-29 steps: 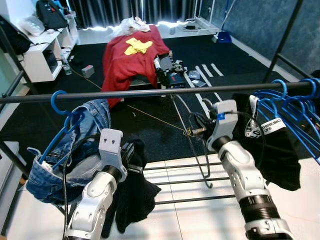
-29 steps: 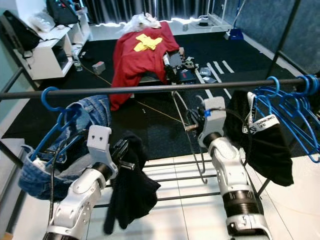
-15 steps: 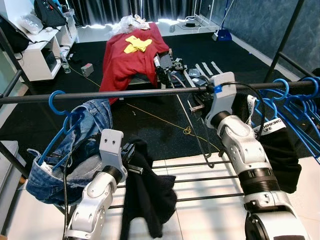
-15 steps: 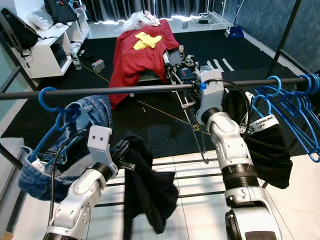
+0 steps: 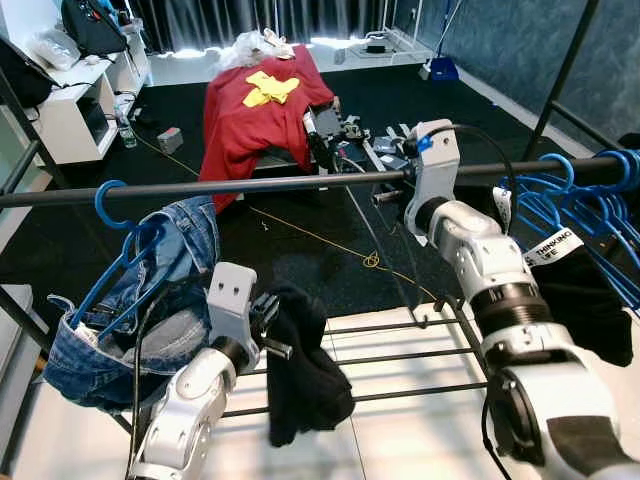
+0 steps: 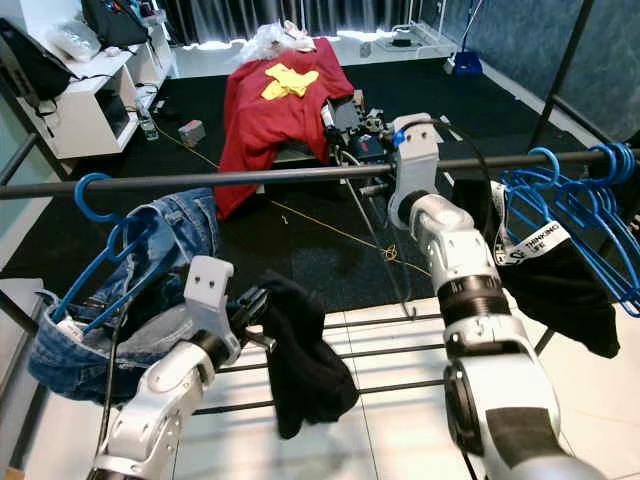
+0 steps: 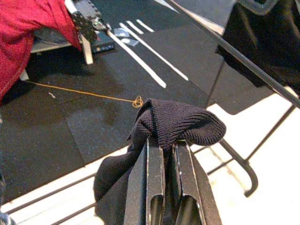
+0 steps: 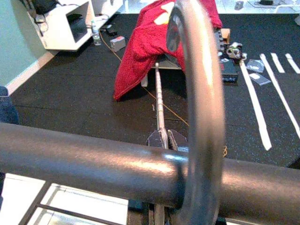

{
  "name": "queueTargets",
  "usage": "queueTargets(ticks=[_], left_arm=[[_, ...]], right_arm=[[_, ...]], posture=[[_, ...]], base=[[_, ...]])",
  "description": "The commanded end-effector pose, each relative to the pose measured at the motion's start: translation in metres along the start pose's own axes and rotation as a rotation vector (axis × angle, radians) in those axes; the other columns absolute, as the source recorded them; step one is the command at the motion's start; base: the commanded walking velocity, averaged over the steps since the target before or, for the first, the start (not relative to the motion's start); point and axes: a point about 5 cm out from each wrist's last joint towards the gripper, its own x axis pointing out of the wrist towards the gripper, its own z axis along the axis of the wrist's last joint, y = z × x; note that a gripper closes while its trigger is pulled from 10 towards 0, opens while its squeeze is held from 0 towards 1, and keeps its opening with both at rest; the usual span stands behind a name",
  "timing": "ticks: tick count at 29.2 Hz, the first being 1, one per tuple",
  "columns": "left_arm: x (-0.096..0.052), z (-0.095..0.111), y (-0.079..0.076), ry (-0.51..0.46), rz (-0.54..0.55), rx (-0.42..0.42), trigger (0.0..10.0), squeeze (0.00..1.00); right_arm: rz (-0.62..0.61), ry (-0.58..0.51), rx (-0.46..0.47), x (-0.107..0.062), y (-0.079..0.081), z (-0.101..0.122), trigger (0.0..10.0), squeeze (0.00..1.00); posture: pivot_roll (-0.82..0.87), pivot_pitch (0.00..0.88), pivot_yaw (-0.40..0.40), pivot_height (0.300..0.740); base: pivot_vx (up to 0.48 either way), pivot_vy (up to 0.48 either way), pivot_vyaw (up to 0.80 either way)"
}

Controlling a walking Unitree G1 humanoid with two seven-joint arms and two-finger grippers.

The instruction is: Hang hanger

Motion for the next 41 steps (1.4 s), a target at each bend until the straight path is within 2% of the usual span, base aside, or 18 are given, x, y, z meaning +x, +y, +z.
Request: queueTargets(ticks=[1,13,14,15,16,17,20,21,22,23,24,35,38,41], left_arm=[[-0.002,0.001,0.002,0.003,-0.009,0.018,10.0,0.0],[-0.005,-0.001,0.001,0.011,-0.03,0.019,10.0,0.0],[-0.005,-0.001,0.001,0.012,-0.03,0.019,10.0,0.0],[-0.005,-0.001,0.001,0.012,-0.03,0.019,10.0,0.0],[-0.005,-0.001,0.001,0.013,-0.031,0.019,10.0,0.0],[-0.005,-0.001,0.001,0.014,-0.033,0.02,10.0,0.0],[-0.005,-0.001,0.001,0.015,-0.034,0.021,10.0,0.0],[-0.005,-0.001,0.002,0.016,-0.035,0.022,10.0,0.0],[-0.005,-0.001,0.002,0.016,-0.035,0.022,10.0,0.0],[-0.005,-0.001,0.002,0.017,-0.036,0.023,10.0,0.0],[-0.005,-0.001,0.002,0.018,-0.037,0.024,10.0,0.0],[-0.005,-0.001,0.002,0.018,-0.042,0.027,10.0,0.0],[-0.005,-0.001,0.002,0.02,-0.04,0.03,10.0,0.0],[-0.005,-0.001,0.002,0.022,-0.039,0.029,10.0,0.0]], right_arm=[[-0.003,-0.015,-0.003,0.001,-0.002,0.012,10.0,0.0],[-0.035,0.0,0.023,0.005,-0.01,0.023,10.0,0.0],[-0.035,0.0,0.029,0.006,-0.01,0.024,10.0,0.15],[-0.035,0.0,0.029,0.006,-0.01,0.024,10.0,0.15],[-0.034,0.002,0.033,0.006,-0.01,0.023,10.0,0.92],[-0.039,0.005,0.03,0.007,-0.01,0.023,10.0,1.0],[-0.043,0.007,0.027,0.007,-0.01,0.022,10.0,1.0],[-0.047,0.009,0.024,0.007,-0.011,0.021,10.0,0.91],[-0.047,0.009,0.024,0.007,-0.011,0.021,10.0,0.91],[-0.051,0.011,0.02,0.007,-0.011,0.021,10.0,0.2],[-0.054,0.01,0.019,0.007,-0.011,0.021,10.0,0.0],[-0.062,-0.002,-0.002,0.007,-0.012,0.022,10.0,0.0],[-0.093,-0.034,-0.03,0.002,-0.013,0.021,10.0,0.0],[-0.14,-0.088,-0.079,-0.007,-0.011,0.009,10.0,0.0]], posture=[[0.03,0.036,0.035,0.74],[0.03,0.039,0.029,0.74],[0.04,0.042,0.03,0.74],[0.04,0.042,0.03,0.74],[0.04,0.042,0.031,0.74],[0.04,0.043,0.033,0.74],[0.04,0.043,0.033,0.74],[0.04,0.043,0.034,0.74],[0.04,0.043,0.034,0.74],[0.04,0.044,0.035,0.74],[0.04,0.044,0.035,0.74],[0.04,0.043,0.034,0.74],[0.04,0.051,0.034,0.74],[0.04,0.06,0.042,0.74]], base=[[0.0,0.0,0.0],[0.0,0.0,0.0],[0.0,0.0,0.0],[0.0,0.0,0.0],[0.0,0.0,0.0],[0.0,0.0,0.0],[0.0,0.0,0.0],[0.0,0.0,0.0],[0.0,0.0,0.0],[0.0,0.0,0.0],[0.0,0.0,0.0],[0.0,0.0,0.0],[0.0,0.0,0.0],[0.0,0.0,0.0]])
